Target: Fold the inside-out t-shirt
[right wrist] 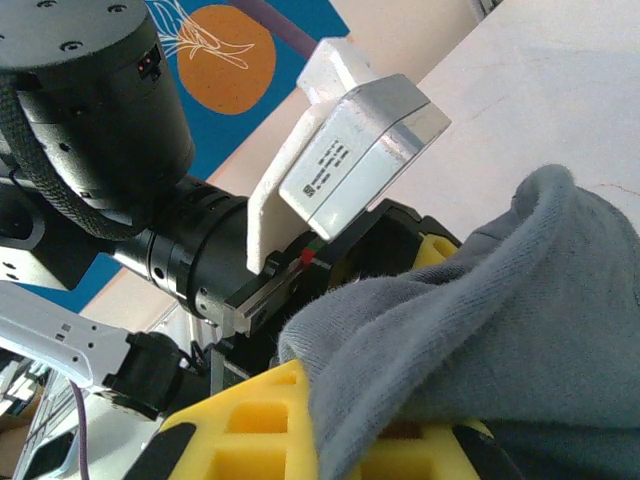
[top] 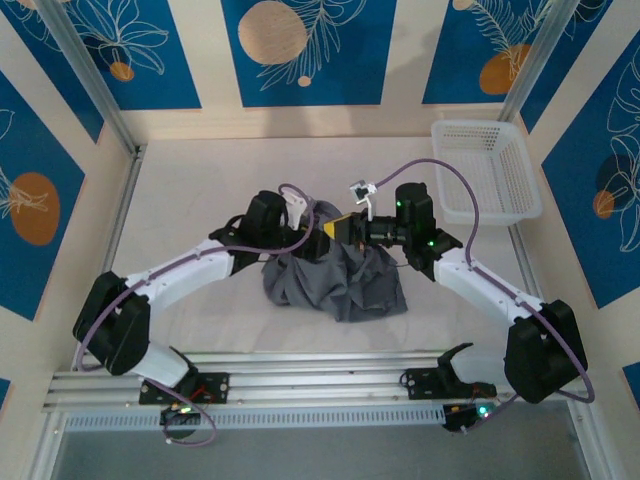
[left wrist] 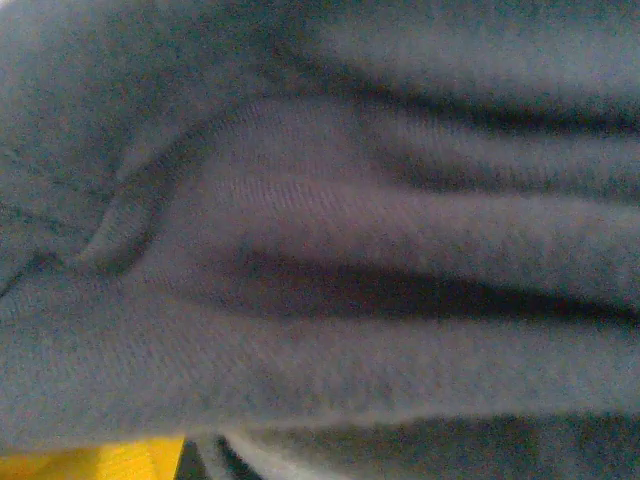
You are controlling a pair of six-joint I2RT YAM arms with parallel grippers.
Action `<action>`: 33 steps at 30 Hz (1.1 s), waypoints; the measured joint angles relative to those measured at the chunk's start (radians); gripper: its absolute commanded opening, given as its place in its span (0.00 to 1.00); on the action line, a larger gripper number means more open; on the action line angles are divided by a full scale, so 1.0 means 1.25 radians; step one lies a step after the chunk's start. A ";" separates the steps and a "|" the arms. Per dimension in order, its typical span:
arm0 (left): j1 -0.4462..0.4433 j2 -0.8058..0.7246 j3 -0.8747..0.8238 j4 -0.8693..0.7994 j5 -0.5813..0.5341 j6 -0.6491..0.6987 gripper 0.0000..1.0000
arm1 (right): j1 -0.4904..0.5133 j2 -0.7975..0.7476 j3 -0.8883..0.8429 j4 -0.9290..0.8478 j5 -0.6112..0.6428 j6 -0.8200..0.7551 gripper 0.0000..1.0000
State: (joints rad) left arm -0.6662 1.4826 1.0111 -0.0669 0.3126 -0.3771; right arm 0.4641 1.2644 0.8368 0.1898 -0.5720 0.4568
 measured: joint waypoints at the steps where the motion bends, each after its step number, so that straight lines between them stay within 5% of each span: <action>1: 0.000 0.000 0.002 0.000 0.000 -0.003 0.17 | -0.001 0.000 0.000 0.000 0.000 0.004 0.00; 3: 0.003 0.000 0.007 0.000 0.000 -0.007 0.00 | -0.007 0.000 0.000 -0.001 0.001 0.011 0.00; 7: 0.019 -0.024 0.009 -0.012 0.025 -0.026 0.00 | -0.043 0.000 0.001 -0.038 0.038 0.014 0.00; 12: 0.050 -0.086 0.033 -0.030 0.172 -0.078 0.00 | -0.118 0.086 0.060 -0.158 0.111 -0.044 0.05; 15: 0.056 -0.087 0.067 -0.047 0.235 -0.114 0.00 | -0.109 0.197 0.150 -0.235 0.113 -0.090 0.15; 18: 0.066 -0.091 0.072 -0.068 0.281 -0.136 0.00 | -0.107 0.226 0.186 -0.290 0.181 -0.091 0.35; 21: 0.071 -0.104 0.079 -0.069 0.305 -0.147 0.00 | -0.130 0.150 0.129 -0.294 0.256 -0.070 0.50; 27: 0.096 -0.109 0.079 -0.042 0.347 -0.194 0.00 | -0.134 -0.172 -0.041 -0.241 0.287 -0.083 0.46; 33: 0.107 -0.102 0.079 -0.029 0.368 -0.217 0.00 | -0.067 -0.301 -0.186 -0.107 0.276 -0.146 0.53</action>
State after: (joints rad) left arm -0.5320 1.3556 1.1099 -0.1036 0.7731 -0.6483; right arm 0.3809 0.8883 0.6048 0.0559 -0.2272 0.2749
